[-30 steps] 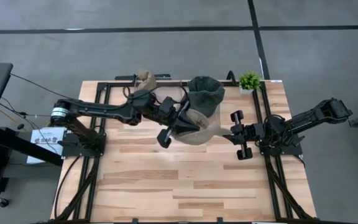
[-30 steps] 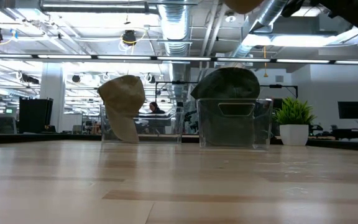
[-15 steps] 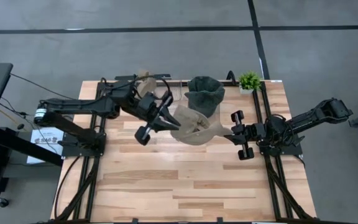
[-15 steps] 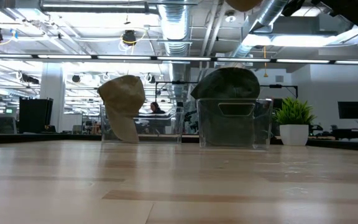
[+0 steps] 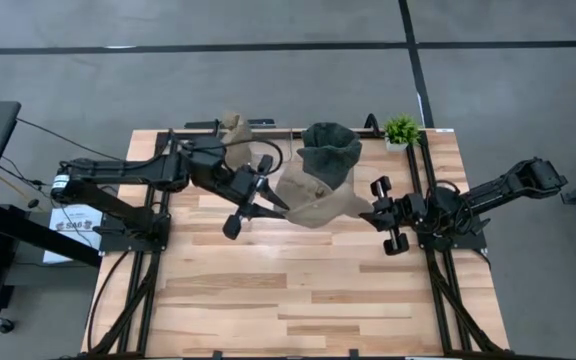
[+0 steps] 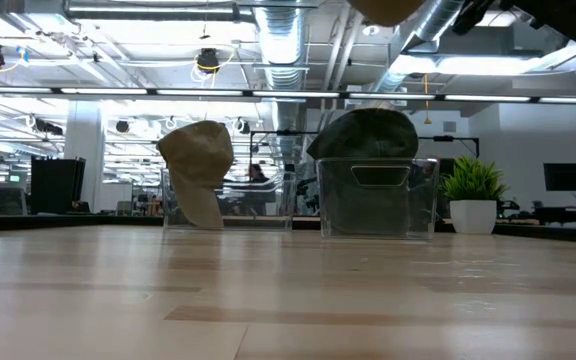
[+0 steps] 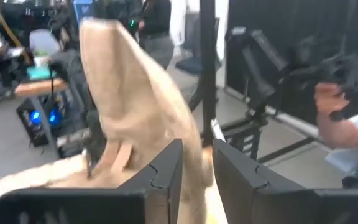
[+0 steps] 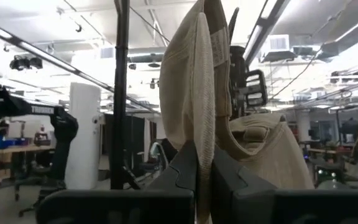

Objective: Pick & Place hat
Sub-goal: Put the brown cap into the left transparent bin

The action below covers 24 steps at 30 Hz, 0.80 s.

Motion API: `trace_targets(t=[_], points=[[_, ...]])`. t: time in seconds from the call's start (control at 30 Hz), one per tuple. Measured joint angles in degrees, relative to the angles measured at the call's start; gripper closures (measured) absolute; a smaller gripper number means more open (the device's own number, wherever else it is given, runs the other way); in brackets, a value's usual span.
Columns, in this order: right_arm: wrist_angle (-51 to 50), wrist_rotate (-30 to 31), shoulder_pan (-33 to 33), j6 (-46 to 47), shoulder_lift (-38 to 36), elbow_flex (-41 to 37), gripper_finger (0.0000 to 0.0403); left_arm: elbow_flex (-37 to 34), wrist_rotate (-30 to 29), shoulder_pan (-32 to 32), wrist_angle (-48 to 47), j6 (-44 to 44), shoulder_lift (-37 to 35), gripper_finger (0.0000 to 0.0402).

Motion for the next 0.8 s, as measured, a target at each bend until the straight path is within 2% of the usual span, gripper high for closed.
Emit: trace_targets(t=[0.8], points=[[0.0, 4.3, 0.0, 1.9, 0.0, 0.0, 0.0399, 0.0, -0.4, 0.0, -4.2, 0.1, 0.0, 0.0315]])
